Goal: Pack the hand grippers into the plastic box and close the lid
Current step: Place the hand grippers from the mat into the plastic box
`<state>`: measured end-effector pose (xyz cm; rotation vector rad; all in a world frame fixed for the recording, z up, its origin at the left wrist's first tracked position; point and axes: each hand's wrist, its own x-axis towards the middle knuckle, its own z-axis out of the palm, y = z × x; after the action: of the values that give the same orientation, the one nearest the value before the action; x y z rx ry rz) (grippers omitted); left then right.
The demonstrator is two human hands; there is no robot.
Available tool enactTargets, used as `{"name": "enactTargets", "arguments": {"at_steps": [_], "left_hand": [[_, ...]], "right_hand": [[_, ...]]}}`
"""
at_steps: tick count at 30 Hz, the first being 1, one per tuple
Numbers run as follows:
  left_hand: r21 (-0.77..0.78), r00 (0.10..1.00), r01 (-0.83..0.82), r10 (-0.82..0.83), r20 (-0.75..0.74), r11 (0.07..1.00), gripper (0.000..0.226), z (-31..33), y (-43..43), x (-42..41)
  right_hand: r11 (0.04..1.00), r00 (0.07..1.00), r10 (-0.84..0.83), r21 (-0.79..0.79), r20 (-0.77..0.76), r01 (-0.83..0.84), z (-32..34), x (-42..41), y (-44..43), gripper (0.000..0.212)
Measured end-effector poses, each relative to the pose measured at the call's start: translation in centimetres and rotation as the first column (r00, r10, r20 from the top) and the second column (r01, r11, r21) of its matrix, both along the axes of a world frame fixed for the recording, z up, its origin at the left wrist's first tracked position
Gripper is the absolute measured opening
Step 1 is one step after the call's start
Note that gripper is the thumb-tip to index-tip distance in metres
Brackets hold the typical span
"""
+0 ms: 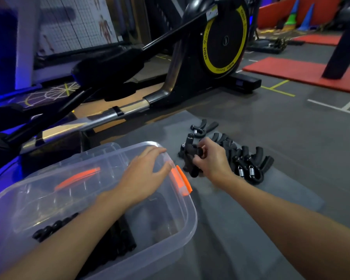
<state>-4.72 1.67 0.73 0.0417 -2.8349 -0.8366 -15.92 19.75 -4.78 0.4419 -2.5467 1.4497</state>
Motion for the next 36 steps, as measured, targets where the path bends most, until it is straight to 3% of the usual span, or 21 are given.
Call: {"name": "enactTargets", "arguments": {"at_steps": [5, 12, 15, 20, 26, 31, 36], "left_hand": [[0.191, 0.993, -0.055, 0.073, -0.088, 0.980, 0.034, 3.1, 0.9, -0.1], [0.347, 0.959, -0.090, 0.176, -0.223, 0.933, 0.037, 8.0, 0.3, 0.8], [0.342, 0.952, -0.117, 0.203, -0.229, 0.932, 0.040, 9.0, -0.6, 2.2], [0.325, 0.947, -0.169, 0.245, -0.210, 0.930, 0.016, 9.2, -2.5, 5.0], [0.387, 0.955, -0.195, 0.265, -0.136, 0.901, 0.012, 7.0, -5.4, 7.3], [0.398, 0.963, -0.233, 0.266, -0.029, 0.887, 0.015, 2.6, -7.6, 7.5], [0.383, 0.968, -0.243, 0.250, 0.032, 0.891, 0.016, -1.1, -8.7, 6.1]], "right_hand": [[0.995, 0.979, 0.065, 0.089, -0.193, -0.049, 7.0, 3.1, 1.7, 0.022], [0.983, 0.931, 0.182, 0.068, -0.316, -0.169, 13.6, 10.0, 0.5, 0.023], [0.971, 0.930, 0.237, 0.054, -0.281, -0.231, 14.2, 12.6, -0.7, 0.022], [0.945, 0.910, 0.327, 0.097, -0.256, -0.312, 13.7, 15.7, -3.0, 0.022], [0.871, 0.871, 0.487, 0.101, -0.061, -0.480, 12.2, 16.3, -4.7, 0.007], [0.872, 0.961, 0.274, 0.415, 0.026, -0.260, 8.3, 13.4, -4.7, 0.047], [0.820, 0.944, 0.293, 0.466, 0.154, -0.331, 6.2, 12.8, -4.6, 0.073]]}}
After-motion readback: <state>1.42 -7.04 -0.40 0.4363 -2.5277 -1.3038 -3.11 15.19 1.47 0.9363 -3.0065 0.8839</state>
